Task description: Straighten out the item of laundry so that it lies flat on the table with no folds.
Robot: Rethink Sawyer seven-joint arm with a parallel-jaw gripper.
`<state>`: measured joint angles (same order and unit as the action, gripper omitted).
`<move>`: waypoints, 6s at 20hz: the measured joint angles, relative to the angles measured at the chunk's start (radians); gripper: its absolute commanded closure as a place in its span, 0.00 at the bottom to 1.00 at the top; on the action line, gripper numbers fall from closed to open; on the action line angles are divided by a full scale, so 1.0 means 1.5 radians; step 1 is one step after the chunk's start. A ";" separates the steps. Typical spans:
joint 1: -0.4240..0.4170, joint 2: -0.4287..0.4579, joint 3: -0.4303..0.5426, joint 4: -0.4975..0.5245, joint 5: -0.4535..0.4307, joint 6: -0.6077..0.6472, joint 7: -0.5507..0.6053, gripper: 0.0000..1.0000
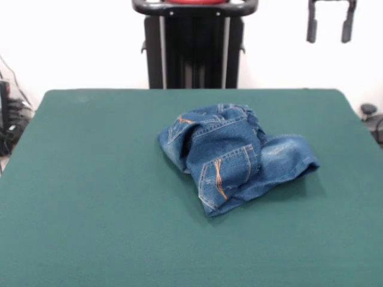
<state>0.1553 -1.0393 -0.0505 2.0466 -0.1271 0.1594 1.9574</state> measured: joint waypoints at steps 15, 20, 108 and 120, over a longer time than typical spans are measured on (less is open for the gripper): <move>-0.068 0.083 0.006 0.011 -0.119 -0.102 0.000 0.00; -0.086 0.146 0.006 0.011 -0.155 -0.176 0.000 0.00; 0.026 0.159 -0.005 -0.044 -0.048 -0.113 0.000 0.00; 0.018 0.240 -0.031 -0.054 -0.022 -0.168 0.000 0.00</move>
<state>0.1829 -0.6786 -0.0972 1.9663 -0.1597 -0.0923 1.9574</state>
